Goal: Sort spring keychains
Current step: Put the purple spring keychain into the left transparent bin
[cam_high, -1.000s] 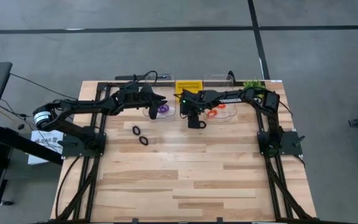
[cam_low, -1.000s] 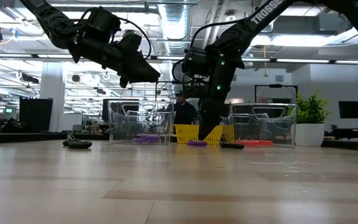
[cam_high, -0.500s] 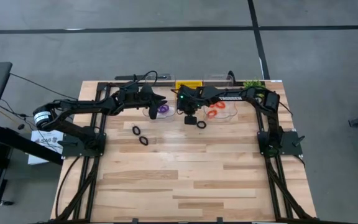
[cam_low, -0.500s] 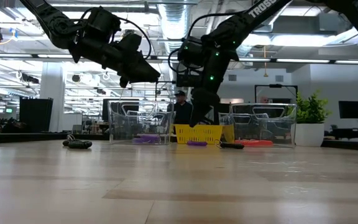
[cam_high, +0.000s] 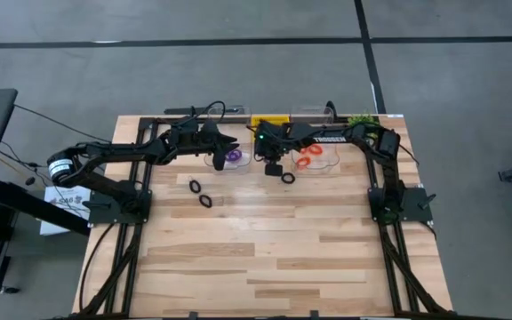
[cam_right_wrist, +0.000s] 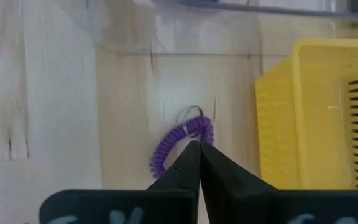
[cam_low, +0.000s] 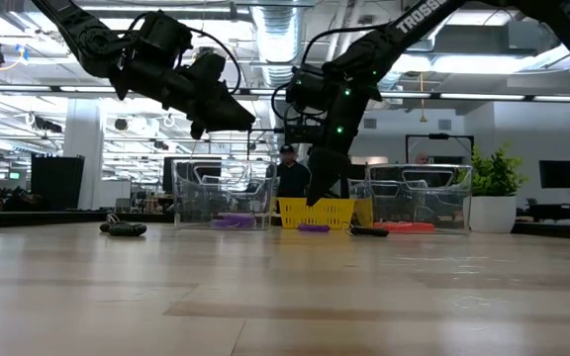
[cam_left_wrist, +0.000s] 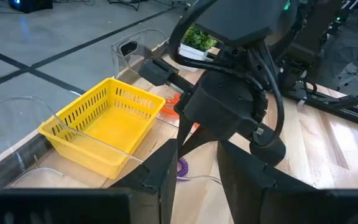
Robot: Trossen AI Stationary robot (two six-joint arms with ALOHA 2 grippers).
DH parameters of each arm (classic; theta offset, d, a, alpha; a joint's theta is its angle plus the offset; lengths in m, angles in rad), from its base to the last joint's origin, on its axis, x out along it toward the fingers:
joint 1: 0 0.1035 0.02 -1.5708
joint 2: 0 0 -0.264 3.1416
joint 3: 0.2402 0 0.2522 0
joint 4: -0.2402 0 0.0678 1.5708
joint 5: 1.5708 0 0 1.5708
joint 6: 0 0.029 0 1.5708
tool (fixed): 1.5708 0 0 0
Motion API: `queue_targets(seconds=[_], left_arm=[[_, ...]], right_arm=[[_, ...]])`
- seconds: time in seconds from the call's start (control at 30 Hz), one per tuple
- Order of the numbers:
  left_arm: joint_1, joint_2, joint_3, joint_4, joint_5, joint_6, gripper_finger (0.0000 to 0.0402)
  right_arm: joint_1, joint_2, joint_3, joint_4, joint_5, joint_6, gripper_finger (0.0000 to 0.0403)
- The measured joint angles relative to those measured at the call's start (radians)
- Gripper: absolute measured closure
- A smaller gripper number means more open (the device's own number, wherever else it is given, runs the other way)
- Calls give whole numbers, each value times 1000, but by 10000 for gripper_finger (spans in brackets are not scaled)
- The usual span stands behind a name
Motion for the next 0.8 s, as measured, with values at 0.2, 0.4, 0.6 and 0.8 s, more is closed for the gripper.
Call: queue_targets(seconds=[0.2,0.4,0.6,0.8], left_arm=[[0,0,0,0,0,0,289],[0,0,0,0,0,0,289],[0,0,0,0,0,0,289],[-2,0,0,-3,0,0,289]], right_arm=[[2,1,-8,21,6,0,403],[2,27,-7,29,24,0,403],[24,96,-6,0,53,0,403],[31,92,-7,1,56,-8,403]])
